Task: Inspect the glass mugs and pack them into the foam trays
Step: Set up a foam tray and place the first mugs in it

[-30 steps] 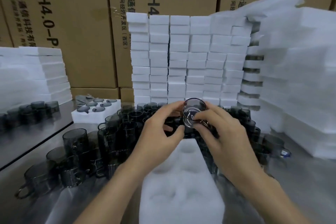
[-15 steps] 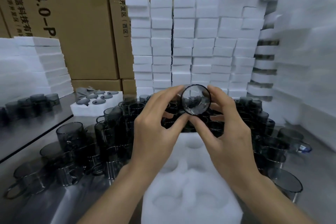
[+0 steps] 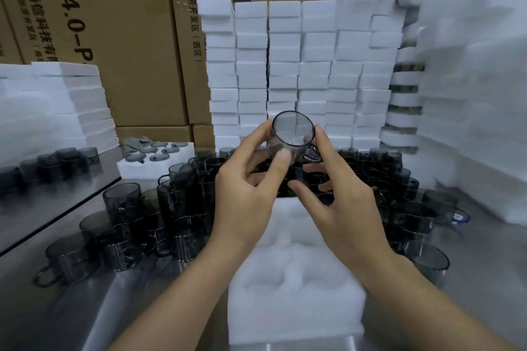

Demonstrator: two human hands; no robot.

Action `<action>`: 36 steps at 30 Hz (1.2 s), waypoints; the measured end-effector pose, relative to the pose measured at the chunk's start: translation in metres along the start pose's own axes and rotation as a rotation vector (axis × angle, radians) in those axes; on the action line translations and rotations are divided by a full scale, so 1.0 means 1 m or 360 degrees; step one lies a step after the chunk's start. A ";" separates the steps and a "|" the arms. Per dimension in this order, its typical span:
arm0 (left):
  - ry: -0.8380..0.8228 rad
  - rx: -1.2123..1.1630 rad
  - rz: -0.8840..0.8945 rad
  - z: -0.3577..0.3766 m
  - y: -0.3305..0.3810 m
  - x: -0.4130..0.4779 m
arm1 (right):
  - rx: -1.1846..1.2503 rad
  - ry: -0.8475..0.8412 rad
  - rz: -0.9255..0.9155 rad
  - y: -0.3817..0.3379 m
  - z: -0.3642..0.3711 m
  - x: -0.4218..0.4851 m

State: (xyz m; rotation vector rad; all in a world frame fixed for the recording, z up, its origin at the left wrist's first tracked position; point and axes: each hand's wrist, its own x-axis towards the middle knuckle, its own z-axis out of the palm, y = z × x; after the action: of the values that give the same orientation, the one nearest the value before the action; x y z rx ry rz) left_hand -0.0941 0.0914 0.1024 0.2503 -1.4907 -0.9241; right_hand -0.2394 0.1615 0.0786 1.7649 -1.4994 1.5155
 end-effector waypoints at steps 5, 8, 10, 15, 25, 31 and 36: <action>0.0011 0.0172 -0.0098 -0.004 0.002 0.000 | -0.0093 -0.0198 0.0221 0.011 -0.004 0.006; -0.0140 0.0156 -0.0131 -0.001 0.005 -0.005 | 0.0126 -0.0335 0.0356 0.017 -0.002 0.004; -0.0187 0.0084 -0.0095 -0.001 0.010 -0.006 | 0.0296 -0.0403 0.0408 0.015 0.000 0.003; -0.0142 -0.0178 0.0052 -0.007 0.014 -0.006 | 0.0714 -0.0514 0.0497 -0.002 -0.001 0.008; -0.0066 -0.0159 0.0057 -0.007 0.015 -0.003 | 0.1085 -0.0673 0.0544 -0.009 -0.008 0.013; 0.0013 0.0093 -0.0157 -0.006 0.005 0.001 | 0.0809 -0.0445 0.0559 0.011 -0.010 0.017; -0.0080 0.0207 -0.0398 -0.008 -0.010 0.002 | 0.0678 -0.0277 0.0529 0.019 -0.012 0.017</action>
State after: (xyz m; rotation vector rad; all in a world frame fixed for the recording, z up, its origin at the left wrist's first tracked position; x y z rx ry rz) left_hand -0.0911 0.0805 0.0961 0.5212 -1.5922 -1.0381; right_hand -0.2644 0.1563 0.0907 1.9954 -1.7197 2.0137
